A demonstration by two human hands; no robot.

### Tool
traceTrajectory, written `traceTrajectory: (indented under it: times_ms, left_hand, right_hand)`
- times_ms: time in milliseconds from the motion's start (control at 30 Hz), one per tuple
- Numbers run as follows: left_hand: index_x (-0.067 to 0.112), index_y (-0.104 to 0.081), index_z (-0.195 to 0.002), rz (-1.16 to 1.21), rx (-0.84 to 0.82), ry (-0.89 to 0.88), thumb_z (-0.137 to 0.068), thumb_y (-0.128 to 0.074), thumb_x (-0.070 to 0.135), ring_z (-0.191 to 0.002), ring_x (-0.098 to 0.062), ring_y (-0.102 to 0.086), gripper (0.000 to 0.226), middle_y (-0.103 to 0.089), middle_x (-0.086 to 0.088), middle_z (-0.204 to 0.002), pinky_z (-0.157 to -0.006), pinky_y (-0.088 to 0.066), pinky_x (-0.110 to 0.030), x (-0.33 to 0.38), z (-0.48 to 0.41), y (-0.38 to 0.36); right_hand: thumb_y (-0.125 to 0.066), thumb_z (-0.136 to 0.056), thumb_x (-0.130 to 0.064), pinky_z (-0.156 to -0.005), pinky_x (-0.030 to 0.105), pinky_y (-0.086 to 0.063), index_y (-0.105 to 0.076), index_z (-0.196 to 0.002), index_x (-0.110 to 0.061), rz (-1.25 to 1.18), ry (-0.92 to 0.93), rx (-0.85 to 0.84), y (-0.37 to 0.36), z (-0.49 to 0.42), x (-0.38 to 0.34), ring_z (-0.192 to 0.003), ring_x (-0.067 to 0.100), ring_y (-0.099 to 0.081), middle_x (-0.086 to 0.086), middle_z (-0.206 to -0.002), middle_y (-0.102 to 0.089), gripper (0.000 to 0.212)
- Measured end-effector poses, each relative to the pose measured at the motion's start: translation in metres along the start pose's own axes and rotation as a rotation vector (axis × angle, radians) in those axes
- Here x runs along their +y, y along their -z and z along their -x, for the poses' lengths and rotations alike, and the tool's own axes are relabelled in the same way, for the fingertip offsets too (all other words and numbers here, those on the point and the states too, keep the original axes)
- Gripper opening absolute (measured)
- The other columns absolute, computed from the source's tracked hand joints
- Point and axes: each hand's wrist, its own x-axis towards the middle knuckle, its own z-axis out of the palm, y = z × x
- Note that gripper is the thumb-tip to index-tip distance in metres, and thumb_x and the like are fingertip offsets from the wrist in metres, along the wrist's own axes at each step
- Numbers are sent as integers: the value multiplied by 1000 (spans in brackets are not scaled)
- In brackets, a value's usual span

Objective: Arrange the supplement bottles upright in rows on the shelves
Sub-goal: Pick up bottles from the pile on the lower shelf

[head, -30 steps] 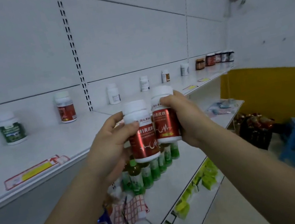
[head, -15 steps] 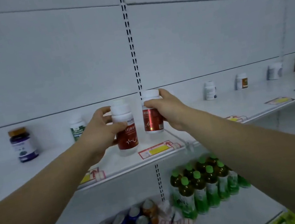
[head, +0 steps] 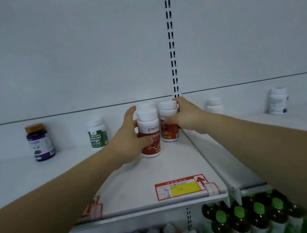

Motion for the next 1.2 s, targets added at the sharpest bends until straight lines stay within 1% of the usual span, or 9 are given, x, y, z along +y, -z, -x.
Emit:
traceTrajectory:
  times_ms: [100,167,233,300,367,467,633,933,1200]
  left_hand:
    - [37,-22,-141,20,33,30,-85,-63,4,-105,-14,-57,77,-47,3,-136,-96,-48,-43,-1,-8,-9]
    - [38,-23,-140,-6,63,59,-85,-63,5,-100,-14,-58,75,-49,6,-123,-93,-50,-42,-1,-10,-12]
    - [41,-20,-140,-18,88,91,-87,-61,7,-99,-16,-57,76,-47,9,-115,-91,-49,-39,-1,-13,-15]
    - [40,-18,-141,-15,100,102,-88,-59,6,-100,-14,-55,75,-45,10,-115,-90,-47,-35,0,-15,-18]
    - [40,-16,-142,-13,94,116,-88,-57,5,-101,-14,-53,76,-45,10,-115,-89,-45,-34,1,-17,-20]
    - [41,-13,-142,-14,89,136,-89,-54,4,-100,-15,-51,77,-46,9,-112,-86,-43,-32,3,-20,-22]
    - [36,-11,-144,-16,98,144,-91,-50,4,-99,-15,-50,73,-49,6,-111,-83,-39,-30,2,-24,-25]
    - [27,-24,-141,2,100,150,-94,-46,8,-103,-13,-46,56,-48,7,-115,-88,-35,-27,2,-30,-35]
    - [25,-23,-142,-7,111,178,-94,-48,9,-103,-13,-47,57,-48,7,-116,-89,-36,-27,-3,-32,-33]
  right_hand:
    - [-75,-77,-17,-70,31,-46,-42,-121,-19,21,14,-26,3,-14,5,-94,20,-58,1,-104,-58,55]
    - [-76,-76,-18,-70,32,-46,-42,-123,-19,40,34,-46,4,-19,7,-94,20,-58,2,-108,-57,58]
    - [-76,-75,-21,-77,34,-48,-41,-125,-19,77,81,-53,3,-22,7,-98,21,-57,1,-112,-56,61]
    - [-74,-76,-20,-82,34,-46,-41,-126,-19,89,140,-39,1,-22,9,-101,20,-55,0,-113,-54,60]
    - [-74,-77,-17,-81,31,-41,-41,-126,-19,70,163,-25,0,-24,13,-100,18,-53,-1,-112,-53,59]
    - [-74,-77,-20,-78,30,-41,-38,-128,-19,39,135,-19,1,-27,15,-99,19,-54,1,-113,-54,62]
    - [-77,-75,-28,-72,28,-39,-35,-122,-20,135,144,-6,0,-32,14,-91,19,-53,-1,-105,-51,64]
    - [-76,-76,-24,-75,27,-39,-38,-125,-20,89,159,2,-1,-29,17,-93,16,-53,-3,-111,-53,62]
    - [-73,-77,-20,-76,29,-41,-35,-129,-18,124,120,-26,-1,-26,16,-96,19,-53,4,-117,-55,64]
